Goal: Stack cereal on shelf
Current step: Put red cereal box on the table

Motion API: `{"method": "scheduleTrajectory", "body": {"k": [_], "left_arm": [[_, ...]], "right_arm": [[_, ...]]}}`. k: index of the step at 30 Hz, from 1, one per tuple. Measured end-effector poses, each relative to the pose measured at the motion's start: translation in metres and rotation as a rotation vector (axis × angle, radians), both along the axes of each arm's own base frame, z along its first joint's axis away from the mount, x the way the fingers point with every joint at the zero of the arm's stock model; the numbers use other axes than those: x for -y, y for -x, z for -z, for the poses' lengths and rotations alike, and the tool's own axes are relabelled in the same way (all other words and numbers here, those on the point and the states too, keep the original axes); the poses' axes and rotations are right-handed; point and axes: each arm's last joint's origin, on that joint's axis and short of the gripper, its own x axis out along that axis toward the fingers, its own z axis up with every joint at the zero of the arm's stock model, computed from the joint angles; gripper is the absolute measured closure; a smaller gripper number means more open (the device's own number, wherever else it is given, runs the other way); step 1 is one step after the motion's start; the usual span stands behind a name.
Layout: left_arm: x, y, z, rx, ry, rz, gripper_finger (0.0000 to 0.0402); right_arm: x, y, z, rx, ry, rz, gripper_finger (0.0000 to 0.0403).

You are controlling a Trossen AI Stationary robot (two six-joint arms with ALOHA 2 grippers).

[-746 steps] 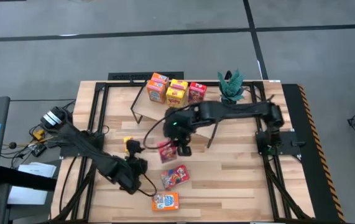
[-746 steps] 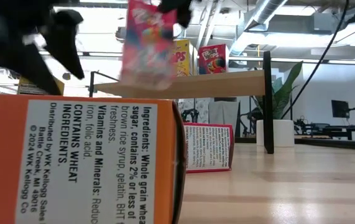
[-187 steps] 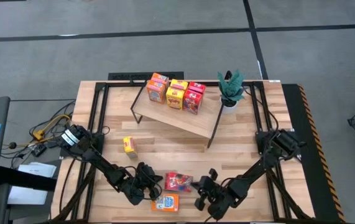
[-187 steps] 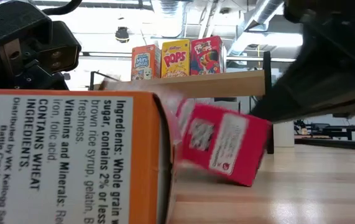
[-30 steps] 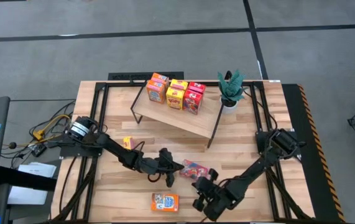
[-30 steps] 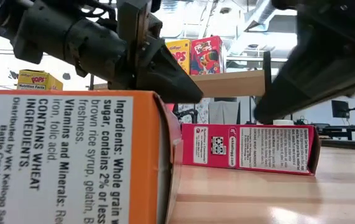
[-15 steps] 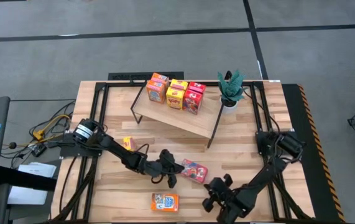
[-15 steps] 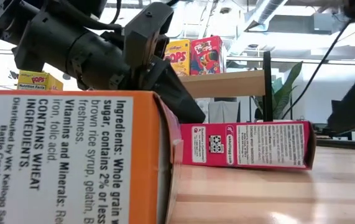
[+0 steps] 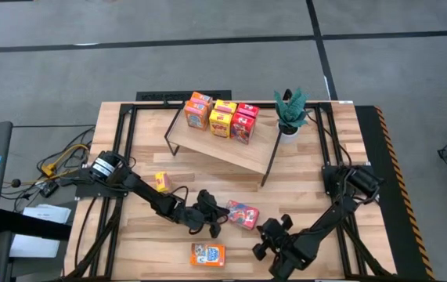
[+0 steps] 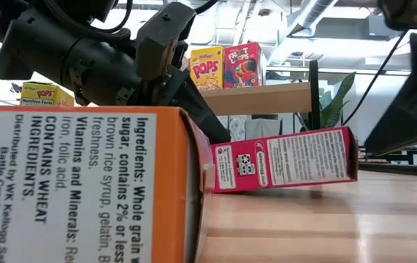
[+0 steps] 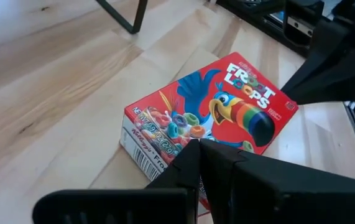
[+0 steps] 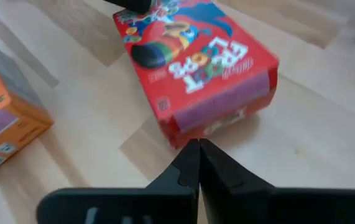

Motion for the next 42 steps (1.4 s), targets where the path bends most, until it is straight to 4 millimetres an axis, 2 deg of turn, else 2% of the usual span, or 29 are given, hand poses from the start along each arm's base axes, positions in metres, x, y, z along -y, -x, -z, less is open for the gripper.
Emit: {"method": "scheduleTrajectory", "body": {"k": [5,9,13,18,24,30,34,37,42], "left_arm": [[0.002,0.002,0.002,-0.018,0.005,-0.016,0.0402],[0.003,0.005,0.004,-0.035,0.007,-0.035,0.0401],[0.003,0.005,0.004,-0.030,-0.013,-0.020,0.0401],[0.003,0.006,0.006,-0.051,-0.012,-0.029,0.0401],[0.002,0.007,0.007,-0.061,-0.022,-0.025,0.0402],[0.002,0.008,0.008,-0.072,-0.043,-0.029,0.0402],[0.002,0.008,0.009,-0.079,-0.049,-0.015,0.0402],[0.001,0.012,0.019,-0.140,-0.067,0.011,0.0401],[0.001,0.011,0.016,-0.143,-0.053,0.024,0.0402]], "right_arm": [[0.006,-0.005,0.000,-0.020,0.028,-0.008,0.0386],[0.007,-0.004,0.002,-0.026,0.033,-0.007,0.0377],[0.008,-0.004,0.006,-0.015,0.022,-0.006,0.0366],[0.016,-0.006,0.015,-0.023,0.030,0.014,0.0373],[0.024,-0.013,0.014,-0.029,0.070,0.009,0.0385],[0.033,-0.027,0.013,-0.038,0.099,-0.020,0.0371],[0.033,-0.034,0.012,-0.021,0.106,-0.050,0.0367],[0.033,-0.035,0.011,-0.018,0.115,-0.063,0.0374],[0.031,-0.035,0.009,-0.010,0.108,-0.068,0.0386]]}}
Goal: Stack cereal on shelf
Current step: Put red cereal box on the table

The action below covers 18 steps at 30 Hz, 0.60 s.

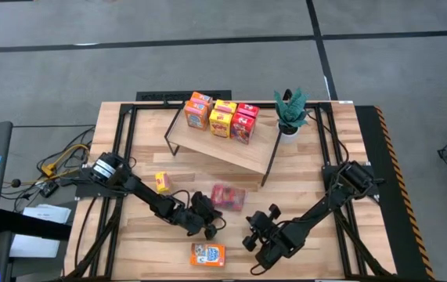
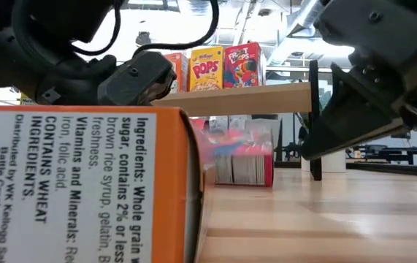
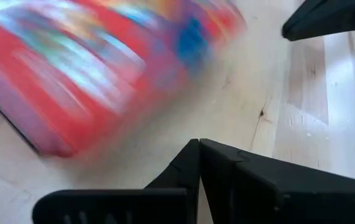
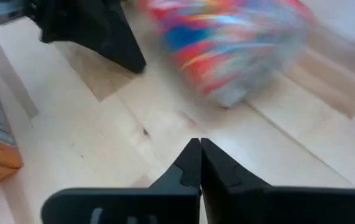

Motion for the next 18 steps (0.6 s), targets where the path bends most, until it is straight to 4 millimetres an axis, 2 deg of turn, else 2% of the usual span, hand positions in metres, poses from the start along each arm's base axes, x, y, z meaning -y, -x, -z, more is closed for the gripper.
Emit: {"method": "scheduleTrajectory", "body": {"k": [5,8,11,15,18], "left_arm": [[0.000,-0.001,-0.001,0.010,0.002,-0.004,0.0402],[0.000,-0.001,-0.002,0.016,0.005,-0.012,0.0402],[0.000,-0.002,-0.008,0.040,0.006,-0.022,0.0402],[-0.001,0.000,-0.020,0.058,-0.038,-0.026,0.0401],[-0.002,0.000,-0.029,0.071,-0.053,-0.032,0.0401]], "right_arm": [[0.000,-0.001,-0.004,0.011,0.009,0.004,0.0376],[0.001,-0.005,-0.024,0.057,0.074,-0.016,0.0369],[0.012,-0.011,-0.038,0.067,0.168,-0.021,0.0374],[0.034,-0.020,-0.032,0.078,0.206,0.050,0.0393],[0.043,-0.025,-0.024,0.136,0.190,0.089,0.0395]]}}
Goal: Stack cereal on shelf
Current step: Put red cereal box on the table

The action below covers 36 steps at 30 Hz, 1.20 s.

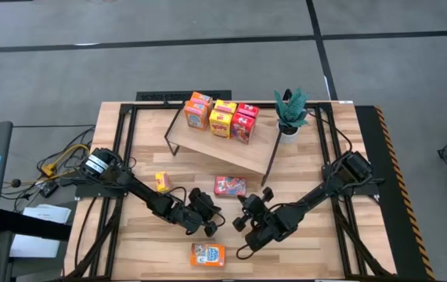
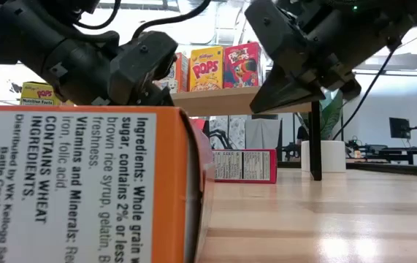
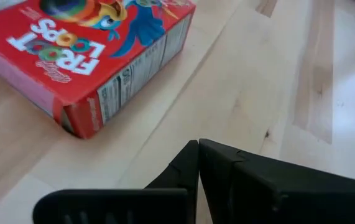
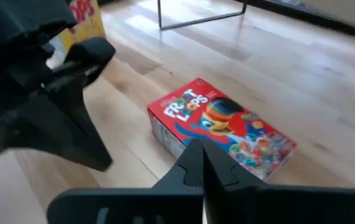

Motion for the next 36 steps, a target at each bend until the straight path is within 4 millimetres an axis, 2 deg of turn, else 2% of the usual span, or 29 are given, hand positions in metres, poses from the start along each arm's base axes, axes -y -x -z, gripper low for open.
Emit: {"method": "scheduleTrajectory", "body": {"k": [4,8,15,18,20,26,30,36], "left_arm": [[0.000,0.001,0.000,-0.012,-0.003,0.005,0.0401],[0.001,0.002,0.000,-0.013,0.010,0.003,0.0401],[0.002,0.002,0.000,-0.019,0.025,0.025,0.0401],[0.002,0.002,0.000,-0.018,0.026,0.024,0.0401],[0.002,0.002,0.000,-0.019,0.027,0.026,0.0401],[0.003,0.002,0.000,-0.034,0.030,0.039,0.0401],[0.003,0.003,0.001,-0.042,0.029,0.042,0.0401],[0.003,0.003,0.001,-0.041,0.035,0.039,0.0401]], "right_arm": [[0.011,0.000,0.011,0.031,0.004,0.024,0.0382],[0.022,0.003,0.022,0.030,-0.005,0.044,0.0386],[0.027,0.013,0.037,0.049,-0.067,0.049,0.0390],[0.024,0.013,0.047,0.047,-0.086,0.047,0.0381],[0.021,0.014,0.046,0.045,-0.098,0.035,0.0380],[0.012,0.019,0.058,-0.001,-0.157,-0.010,0.0393],[0.003,0.024,0.057,0.015,-0.188,-0.021,0.0387],[-0.001,0.026,0.057,0.022,-0.197,-0.027,0.0376]]}}
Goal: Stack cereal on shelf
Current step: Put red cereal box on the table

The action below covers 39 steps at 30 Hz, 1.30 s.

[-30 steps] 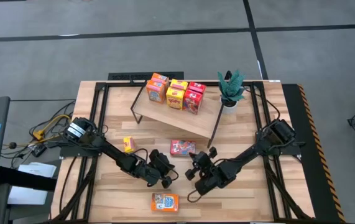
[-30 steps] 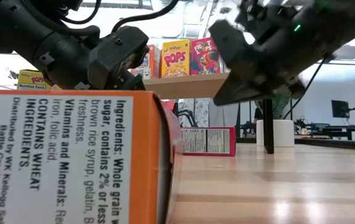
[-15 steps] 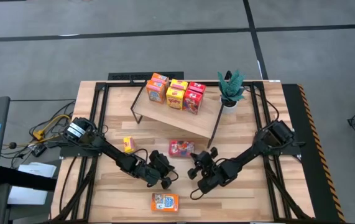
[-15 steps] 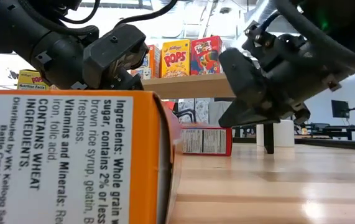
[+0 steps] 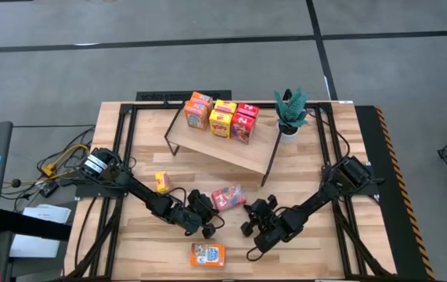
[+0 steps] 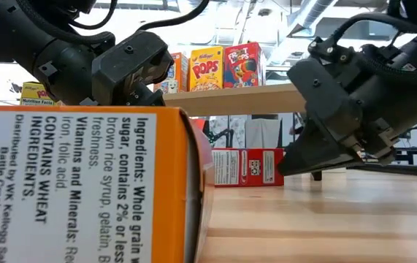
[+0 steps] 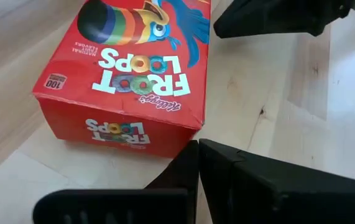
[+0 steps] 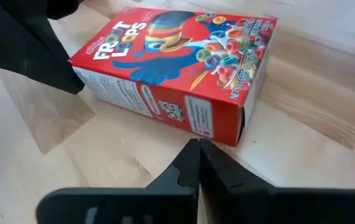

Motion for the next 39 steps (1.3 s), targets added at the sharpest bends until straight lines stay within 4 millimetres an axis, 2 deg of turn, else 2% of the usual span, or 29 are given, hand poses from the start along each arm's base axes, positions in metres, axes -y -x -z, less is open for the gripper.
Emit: {"method": "scheduleTrajectory", "body": {"k": [2,5,8,10,12,14,20,22,25,32,39], "left_arm": [[0.001,0.000,-0.002,-0.008,0.036,0.019,0.0401],[0.005,0.006,-0.019,0.014,0.068,0.045,0.0401],[0.008,0.016,-0.048,0.067,-0.033,0.050,0.0401],[0.005,0.024,-0.059,0.078,-0.142,-0.011,0.0401],[-0.009,0.029,-0.052,0.045,-0.190,-0.102,0.0401],[-0.025,0.033,-0.040,0.035,-0.149,-0.165,0.0401],[-0.045,0.040,-0.020,0.239,0.010,-0.148,0.0401],[-0.048,0.040,-0.019,0.286,0.037,-0.143,0.0401],[-0.049,0.039,-0.008,0.245,0.042,-0.136,0.0401],[-0.048,0.036,0.001,0.228,0.059,-0.116,0.0401],[-0.050,0.040,0.010,0.144,0.047,-0.162,0.0401]], "right_arm": [[0.000,0.000,0.000,0.005,-0.004,-0.002,0.0381],[-0.002,0.000,0.000,0.004,-0.003,-0.006,0.0390],[-0.002,0.001,-0.001,0.006,-0.005,-0.008,0.0392],[-0.002,0.001,-0.001,0.006,-0.005,-0.008,0.0388],[-0.002,0.000,-0.001,0.007,-0.005,-0.007,0.0380],[-0.002,0.000,-0.001,0.013,-0.010,-0.006,0.0374],[-0.003,0.000,-0.002,0.021,-0.016,-0.009,0.0384],[-0.005,0.000,-0.002,0.025,-0.019,-0.014,0.0390],[-0.005,0.000,-0.002,0.029,-0.024,-0.016,0.0391],[-0.006,0.000,-0.002,0.017,-0.044,-0.028,0.0370],[-0.006,-0.001,-0.002,0.016,-0.052,-0.031,0.0390]]}}
